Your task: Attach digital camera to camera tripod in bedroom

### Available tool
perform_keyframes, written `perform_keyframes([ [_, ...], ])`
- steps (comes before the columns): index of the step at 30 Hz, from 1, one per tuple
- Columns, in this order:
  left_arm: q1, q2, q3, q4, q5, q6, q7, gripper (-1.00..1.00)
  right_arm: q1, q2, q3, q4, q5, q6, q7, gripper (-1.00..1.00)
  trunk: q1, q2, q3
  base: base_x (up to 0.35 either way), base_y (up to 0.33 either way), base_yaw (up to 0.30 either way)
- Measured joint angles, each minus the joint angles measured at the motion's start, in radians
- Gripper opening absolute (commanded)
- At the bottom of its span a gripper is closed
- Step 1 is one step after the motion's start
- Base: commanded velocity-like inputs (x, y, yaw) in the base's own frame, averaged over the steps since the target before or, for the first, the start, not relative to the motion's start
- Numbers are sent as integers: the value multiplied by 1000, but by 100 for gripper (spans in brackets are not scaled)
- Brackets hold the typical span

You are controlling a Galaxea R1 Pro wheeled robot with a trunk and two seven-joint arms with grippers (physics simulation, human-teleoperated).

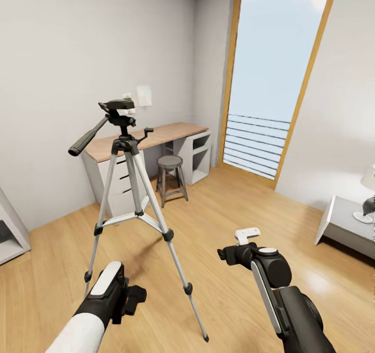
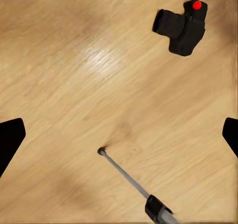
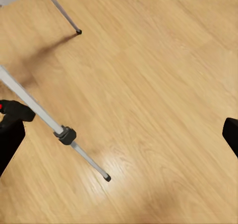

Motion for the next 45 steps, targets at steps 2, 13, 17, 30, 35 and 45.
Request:
perform_keyframes([
  [2, -20, 4, 2, 9, -1, -1, 4, 100, -5, 22, 1, 0, 0, 0, 0, 100, 8, -14, -6, 0, 0, -117],
  [13, -40, 13, 1, 65, 1, -39, 3, 100, -14, 47, 2, 0, 1, 0, 0, 100, 50, -91, -41, 0, 0, -52],
  [17, -41, 13, 0, 71, 2, -48, 6, 100, -14, 48, 2, 0, 1, 0, 0, 100, 65, -119, -53, 0, 0, -10],
  [30, -43, 19, 0, 77, -3, -56, 0, 100, -1, 40, 4, 0, 0, 0, 31, 100, 115, -210, -94, 0, 0, -1],
  [35, -85, 30, 0, 82, -52, -49, -5, 100, 2, 32, -5, 1, 2, 0, 142, 100, 134, -245, -110, 0, 0, 0],
  [45, -189, 29, -3, 152, -91, -43, -21, 100, 3, -62, -15, 3, 8, 1, 290, 100, 173, -315, -141, 0, 0, 0],
])
